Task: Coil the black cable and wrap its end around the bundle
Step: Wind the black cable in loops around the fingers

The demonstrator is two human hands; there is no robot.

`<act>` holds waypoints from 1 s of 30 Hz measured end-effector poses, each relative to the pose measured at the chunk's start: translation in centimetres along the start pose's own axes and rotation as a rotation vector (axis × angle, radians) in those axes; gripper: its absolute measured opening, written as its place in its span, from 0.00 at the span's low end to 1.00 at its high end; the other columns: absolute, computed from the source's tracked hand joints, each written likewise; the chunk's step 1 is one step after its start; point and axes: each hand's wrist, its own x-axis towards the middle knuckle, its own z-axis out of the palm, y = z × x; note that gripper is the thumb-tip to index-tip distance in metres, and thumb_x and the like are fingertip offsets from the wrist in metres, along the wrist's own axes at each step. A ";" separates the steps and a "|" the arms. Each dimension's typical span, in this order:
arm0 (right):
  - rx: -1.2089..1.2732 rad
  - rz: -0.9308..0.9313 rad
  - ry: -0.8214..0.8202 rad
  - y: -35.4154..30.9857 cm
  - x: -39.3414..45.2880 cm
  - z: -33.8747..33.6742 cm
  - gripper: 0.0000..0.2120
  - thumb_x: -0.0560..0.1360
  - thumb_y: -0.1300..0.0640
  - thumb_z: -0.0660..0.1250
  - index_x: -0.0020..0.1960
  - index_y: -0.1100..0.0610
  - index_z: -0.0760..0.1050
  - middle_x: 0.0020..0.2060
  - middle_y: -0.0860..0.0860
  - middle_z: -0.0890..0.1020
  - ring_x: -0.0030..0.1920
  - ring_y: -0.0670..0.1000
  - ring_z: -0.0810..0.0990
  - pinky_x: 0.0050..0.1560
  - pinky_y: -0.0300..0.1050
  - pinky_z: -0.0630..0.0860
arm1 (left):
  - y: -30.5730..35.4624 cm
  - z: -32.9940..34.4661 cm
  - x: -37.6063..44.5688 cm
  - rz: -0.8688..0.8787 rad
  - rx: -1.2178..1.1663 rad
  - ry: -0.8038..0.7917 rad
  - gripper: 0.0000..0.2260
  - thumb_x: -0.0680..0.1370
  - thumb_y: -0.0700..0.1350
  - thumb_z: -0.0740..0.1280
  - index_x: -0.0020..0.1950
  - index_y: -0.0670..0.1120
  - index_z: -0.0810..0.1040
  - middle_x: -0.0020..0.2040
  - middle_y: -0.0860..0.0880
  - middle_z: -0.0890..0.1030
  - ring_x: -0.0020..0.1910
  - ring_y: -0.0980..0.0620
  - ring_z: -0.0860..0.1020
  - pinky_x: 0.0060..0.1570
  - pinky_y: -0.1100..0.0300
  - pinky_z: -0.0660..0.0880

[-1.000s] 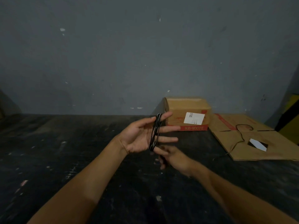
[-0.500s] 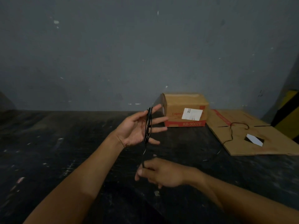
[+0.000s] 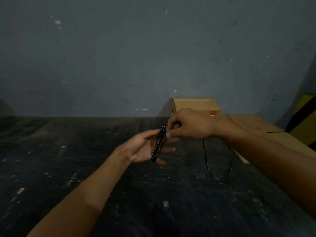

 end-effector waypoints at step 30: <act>0.712 0.068 -0.027 3.4 -0.8 17.9 0.16 0.82 0.49 0.54 0.54 0.54 0.77 0.30 0.51 0.73 0.31 0.44 0.73 0.36 0.41 0.75 | 3.5 1.7 -0.4 0.153 -0.041 -0.249 0.23 0.81 0.53 0.55 0.77 0.57 0.61 0.77 0.40 0.62 0.74 0.33 0.60 0.61 0.27 0.61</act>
